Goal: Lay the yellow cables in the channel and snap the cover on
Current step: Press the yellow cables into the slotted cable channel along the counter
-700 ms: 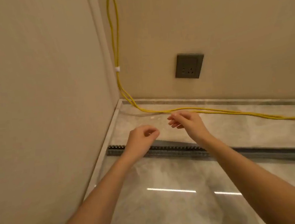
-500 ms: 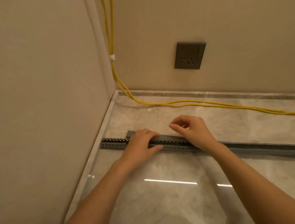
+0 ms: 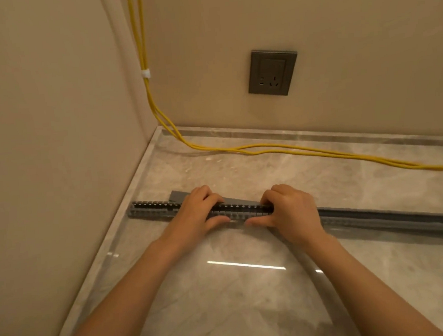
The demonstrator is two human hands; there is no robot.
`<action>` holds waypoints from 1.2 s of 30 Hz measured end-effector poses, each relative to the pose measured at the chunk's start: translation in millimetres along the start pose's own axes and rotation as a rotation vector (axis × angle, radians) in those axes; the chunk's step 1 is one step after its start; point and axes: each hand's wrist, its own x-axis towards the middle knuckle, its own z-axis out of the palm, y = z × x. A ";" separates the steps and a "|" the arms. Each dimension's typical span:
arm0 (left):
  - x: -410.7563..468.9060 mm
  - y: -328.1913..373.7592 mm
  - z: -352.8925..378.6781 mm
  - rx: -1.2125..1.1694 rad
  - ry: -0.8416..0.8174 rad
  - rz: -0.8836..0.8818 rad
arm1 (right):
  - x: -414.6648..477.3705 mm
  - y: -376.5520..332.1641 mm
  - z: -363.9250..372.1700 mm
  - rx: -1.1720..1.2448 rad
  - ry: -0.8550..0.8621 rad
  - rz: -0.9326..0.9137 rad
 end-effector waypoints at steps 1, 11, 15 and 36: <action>2.1 1.2 -3.8 -0.001 0.013 0.007 | 2.8 0.5 -3.9 0.001 0.039 -0.002; 65.5 -4.9 -33.7 0.038 0.061 0.059 | 66.2 25.5 -18.1 0.029 0.126 -0.052; 85.4 -18.2 -26.3 0.040 0.033 0.024 | 89.3 37.7 -2.1 0.029 0.096 -0.059; 118.2 -70.9 -35.8 0.322 0.258 -0.089 | 127.6 21.0 52.2 0.091 -0.079 -0.034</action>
